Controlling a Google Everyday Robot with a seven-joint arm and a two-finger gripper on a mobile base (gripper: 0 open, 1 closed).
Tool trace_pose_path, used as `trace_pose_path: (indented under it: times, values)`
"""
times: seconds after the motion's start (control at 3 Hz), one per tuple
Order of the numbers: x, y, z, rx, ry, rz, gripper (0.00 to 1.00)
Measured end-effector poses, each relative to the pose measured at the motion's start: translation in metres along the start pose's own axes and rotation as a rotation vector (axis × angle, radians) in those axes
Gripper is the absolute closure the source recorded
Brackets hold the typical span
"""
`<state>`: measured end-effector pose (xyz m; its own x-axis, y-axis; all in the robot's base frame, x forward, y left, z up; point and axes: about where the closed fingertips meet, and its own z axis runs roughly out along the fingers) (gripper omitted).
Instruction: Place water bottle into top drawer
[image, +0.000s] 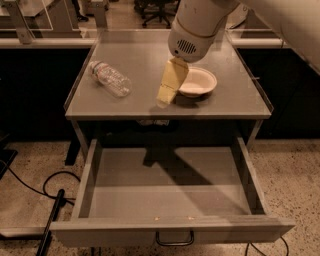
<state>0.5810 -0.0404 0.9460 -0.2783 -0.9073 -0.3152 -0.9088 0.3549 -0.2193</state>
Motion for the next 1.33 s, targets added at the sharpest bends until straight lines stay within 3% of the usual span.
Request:
trace_pose_path:
  times: [0.33, 1.0, 1.33]
  values:
    - [-0.037, -0.002, 0.013, -0.017, -0.045, 0.010, 0.00]
    - [-0.110, -0.015, 0.055, -0.101, -0.071, 0.014, 0.00]
    - [-0.111, -0.014, 0.056, -0.103, -0.075, 0.014, 0.00]
